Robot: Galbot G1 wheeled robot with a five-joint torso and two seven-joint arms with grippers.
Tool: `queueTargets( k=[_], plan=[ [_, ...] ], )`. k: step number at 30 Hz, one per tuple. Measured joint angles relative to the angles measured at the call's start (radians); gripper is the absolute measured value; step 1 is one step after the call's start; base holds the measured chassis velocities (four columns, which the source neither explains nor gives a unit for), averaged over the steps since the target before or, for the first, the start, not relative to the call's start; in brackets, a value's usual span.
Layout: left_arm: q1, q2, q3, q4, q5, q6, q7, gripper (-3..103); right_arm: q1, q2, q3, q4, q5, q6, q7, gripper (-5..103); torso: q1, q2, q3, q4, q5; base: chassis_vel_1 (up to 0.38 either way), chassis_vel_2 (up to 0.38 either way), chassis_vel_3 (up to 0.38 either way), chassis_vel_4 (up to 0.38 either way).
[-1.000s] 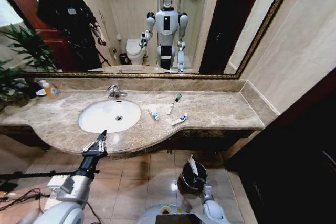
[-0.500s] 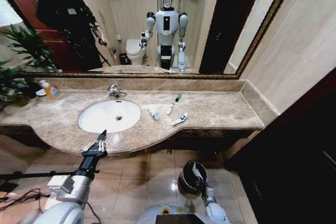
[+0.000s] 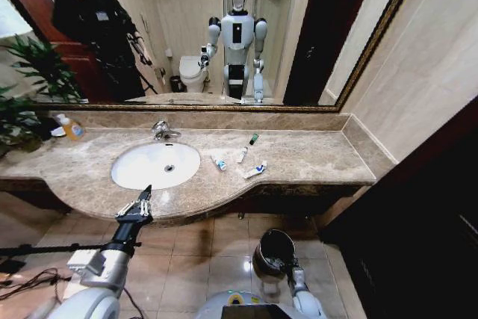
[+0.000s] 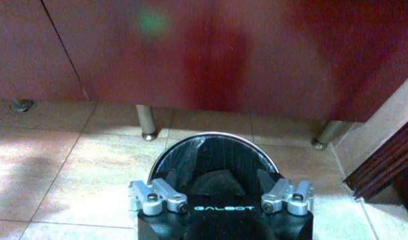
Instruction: Pick up the trash from the sink and place it in the trash bin.
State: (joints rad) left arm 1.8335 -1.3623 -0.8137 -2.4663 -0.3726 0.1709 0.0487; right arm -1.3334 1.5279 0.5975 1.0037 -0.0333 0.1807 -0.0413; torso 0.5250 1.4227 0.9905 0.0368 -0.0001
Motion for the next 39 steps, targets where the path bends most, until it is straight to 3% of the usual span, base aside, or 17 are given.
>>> queueTargets(
  k=[1, 5, 21, 30, 39],
  plan=[
    [0.000, 0.000, 0.000, 0.000, 0.000, 0.000, 0.000, 0, 0.000, 0.000, 0.000, 0.000, 0.000, 0.000, 0.000, 81, 0.000, 0.000, 0.000, 0.0000, 0.0000, 0.000, 0.000, 0.000, 0.000],
    [0.000, 0.000, 0.000, 0.000, 0.000, 0.000, 0.000, 0, -0.003, 0.000, 0.001, -0.002, 0.002, 0.005, 0.000, 100, 0.000, 0.000, 0.000, 0.0000, 0.0000, 0.000, 0.000, 0.000, 0.000],
    [0.000, 0.000, 0.000, 0.000, 0.000, 0.000, 0.000, 0, -0.049, -0.008, 0.011, 0.106, 0.006, 0.003, 0.003, 100, 0.000, 0.000, 0.000, 0.0000, 0.0001, 0.000, 0.000, 0.000, 0.000],
    [0.000, 0.000, 0.000, 0.000, 0.000, 0.000, 0.000, 0, -0.130, -0.045, 0.023, 0.368, 0.103, -0.042, -0.003, 100, 0.000, 0.000, 0.000, 0.0000, 0.0002, 0.000, 0.000, 0.000, 0.000],
    [0.000, 0.000, 0.000, 0.000, 0.000, 0.000, 0.000, 0, -0.193, -0.045, 0.024, 0.625, 0.115, -0.077, -0.001, 100, 0.000, 0.000, 0.000, 0.0000, 0.0001, 0.000, 0.000, 0.000, 0.000]
  ],
)
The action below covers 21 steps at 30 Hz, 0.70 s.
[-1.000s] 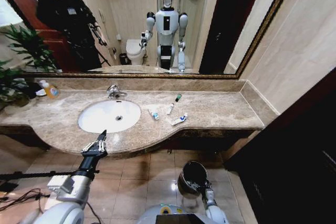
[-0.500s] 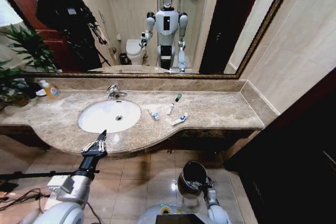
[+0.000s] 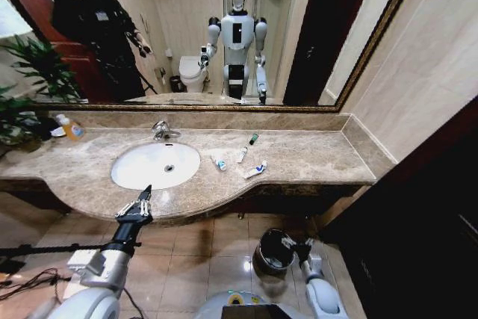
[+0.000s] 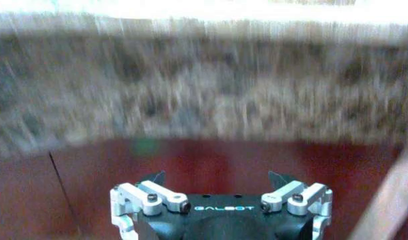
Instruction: Pick up the trash from the sink and place it in the trash bin.
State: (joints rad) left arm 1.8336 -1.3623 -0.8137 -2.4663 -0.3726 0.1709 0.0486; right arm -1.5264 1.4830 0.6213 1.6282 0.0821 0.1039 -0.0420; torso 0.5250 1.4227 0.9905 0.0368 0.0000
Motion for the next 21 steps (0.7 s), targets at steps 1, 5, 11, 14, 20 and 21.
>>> queueTargets(
  k=[1, 5, 11, 14, 20, 21],
  plan=[
    [0.000, 0.000, 0.000, 0.000, 0.000, 0.000, 0.000, 0, -0.010, 0.001, -0.001, 0.034, -0.001, -0.005, 0.000, 100, 0.000, 0.000, 0.000, 0.0001, -0.0001, 0.000, 0.000, 0.000, 0.000],
    [0.000, 0.000, 0.000, 0.000, 0.000, 0.000, 0.000, 0, -0.042, 0.000, -0.008, 0.134, -0.009, -0.015, 0.006, 100, 0.000, 0.000, 0.000, 0.0000, 0.0000, 0.000, 0.000, 0.000, 0.000],
    [0.000, 0.000, 0.000, 0.000, 0.000, 0.000, 0.000, 0, -0.082, -0.010, -0.018, 0.276, -0.006, -0.039, 0.037, 100, 0.000, 0.000, 0.000, 0.0000, 0.0000, 0.000, 0.000, 0.000, 0.000],
    [0.000, 0.000, 0.000, 0.000, 0.000, 0.000, 0.000, 0, -0.083, -0.011, -0.019, 0.330, 0.001, -0.049, 0.045, 100, 0.000, 0.000, 0.000, 0.0000, -0.0001, 0.000, 0.000, 0.000, 0.000],
    [0.000, 0.000, 0.000, 0.000, 0.000, 0.000, 0.000, 0, -0.058, -0.011, -0.032, 0.398, 0.016, -0.082, 0.055, 100, 0.000, 0.000, 0.000, 0.0000, 0.0000, 0.000, 0.000, 0.000, 0.000],
    [0.000, 0.000, 0.000, 0.000, 0.000, 0.000, 0.000, 0, -0.058, -0.011, -0.032, 0.398, 0.016, -0.082, 0.055, 100, 0.000, 0.000, 0.000, 0.0000, 0.0000, 0.000, 0.000, 0.000, 0.000]
  ],
)
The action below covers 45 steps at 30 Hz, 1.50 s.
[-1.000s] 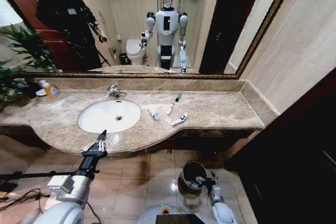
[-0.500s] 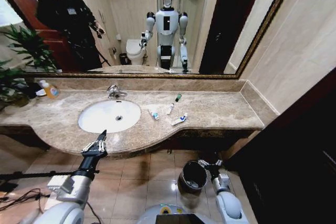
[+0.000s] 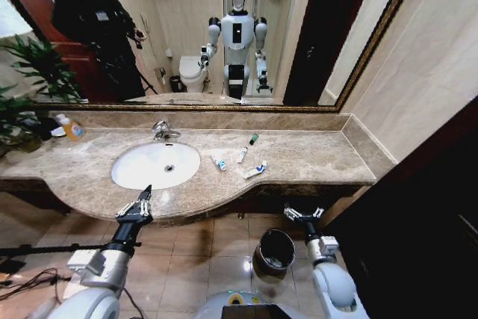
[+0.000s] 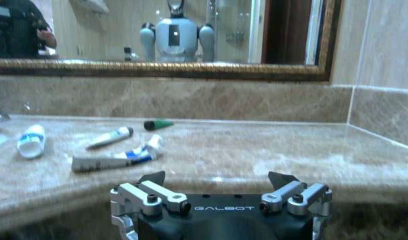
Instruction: Pick up the trash from the sink and place it in the trash bin.
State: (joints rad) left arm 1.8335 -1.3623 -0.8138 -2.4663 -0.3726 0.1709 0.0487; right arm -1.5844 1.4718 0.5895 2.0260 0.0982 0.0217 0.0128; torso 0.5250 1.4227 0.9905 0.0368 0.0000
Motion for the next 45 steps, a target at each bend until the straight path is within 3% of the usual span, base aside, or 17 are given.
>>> queueTargets(
  k=[15, 33, 45],
  plan=[
    [0.000, 0.000, 0.000, 0.000, 0.000, 0.000, 0.000, 0, 0.134, -0.042, -0.067, 0.022, 0.036, -0.131, 0.000, 100, 0.000, 0.000, 0.000, 0.0001, 0.0000, 0.000, 0.000, 0.000, 0.000],
    [0.000, 0.000, 0.000, 0.000, 0.000, 0.000, 0.000, 0, 0.431, -0.085, -0.253, -0.174, 0.093, -0.259, -0.010, 100, 0.000, 0.000, 0.000, 0.0001, -0.0001, 0.000, 0.000, 0.000, 0.000],
    [0.000, 0.000, 0.000, 0.000, 0.000, 0.000, 0.000, 0, 0.540, -0.082, -0.305, -0.279, 0.185, -0.328, 0.070, 100, 0.000, 0.000, 0.000, 0.0001, -0.0001, 0.000, 0.000, 0.000, 0.000]
  ],
)
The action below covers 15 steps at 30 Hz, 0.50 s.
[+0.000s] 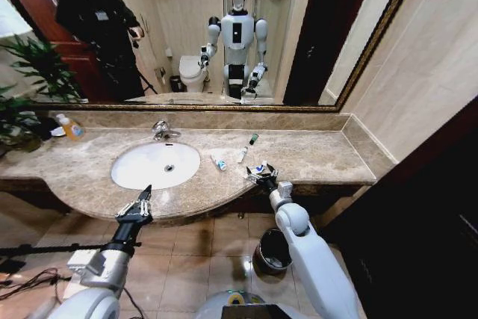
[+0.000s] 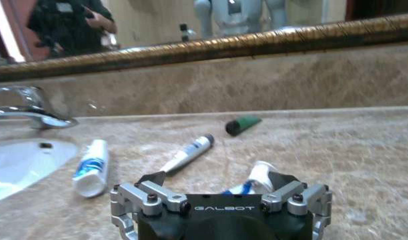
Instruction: Pick up the trash from the sink and place it in the trash bin.
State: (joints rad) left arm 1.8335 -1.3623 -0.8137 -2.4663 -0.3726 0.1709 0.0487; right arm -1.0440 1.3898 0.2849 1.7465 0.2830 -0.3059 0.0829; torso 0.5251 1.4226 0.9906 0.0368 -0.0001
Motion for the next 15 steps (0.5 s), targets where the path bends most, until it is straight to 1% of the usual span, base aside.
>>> queueTargets(
  k=[3, 9, 11, 14, 15],
  plan=[
    [0.000, 0.000, 0.000, 0.000, 0.000, 0.000, 0.000, 0, 0.022, -0.002, -0.002, -0.028, 0.011, -0.001, 0.015, 100, 0.000, 0.000, 0.000, 0.0000, 0.0000, 0.000, 0.000, 0.000, 0.000],
    [0.000, 0.000, 0.000, 0.000, 0.000, 0.000, 0.000, 0, 0.040, 0.002, -0.009, -0.055, 0.012, 0.000, 0.017, 100, 0.000, 0.000, 0.000, 0.0000, 0.0001, 0.000, 0.000, 0.000, 0.000],
    [0.000, 0.000, 0.000, 0.000, 0.000, 0.000, 0.000, 0, 0.041, 0.004, -0.010, -0.061, 0.012, 0.002, 0.017, 101, 0.000, 0.000, 0.000, 0.0000, 0.0000, 0.000, 0.000, 0.000, 0.000],
    [0.000, 0.000, 0.000, 0.000, 0.000, 0.000, 0.000, 0, 0.042, 0.005, -0.013, -0.067, 0.012, 0.004, 0.014, 88, 0.000, 0.000, 0.000, 0.0000, 0.0001, 0.000, 0.000, 0.000, 0.000],
    [0.000, 0.000, 0.000, 0.000, 0.000, 0.000, 0.000, 0, 0.042, 0.005, -0.013, -0.067, 0.012, 0.004, 0.014, 88, 0.000, 0.000, 0.000, 0.0000, 0.0001, 0.000, 0.000, 0.000, 0.000]
  ],
)
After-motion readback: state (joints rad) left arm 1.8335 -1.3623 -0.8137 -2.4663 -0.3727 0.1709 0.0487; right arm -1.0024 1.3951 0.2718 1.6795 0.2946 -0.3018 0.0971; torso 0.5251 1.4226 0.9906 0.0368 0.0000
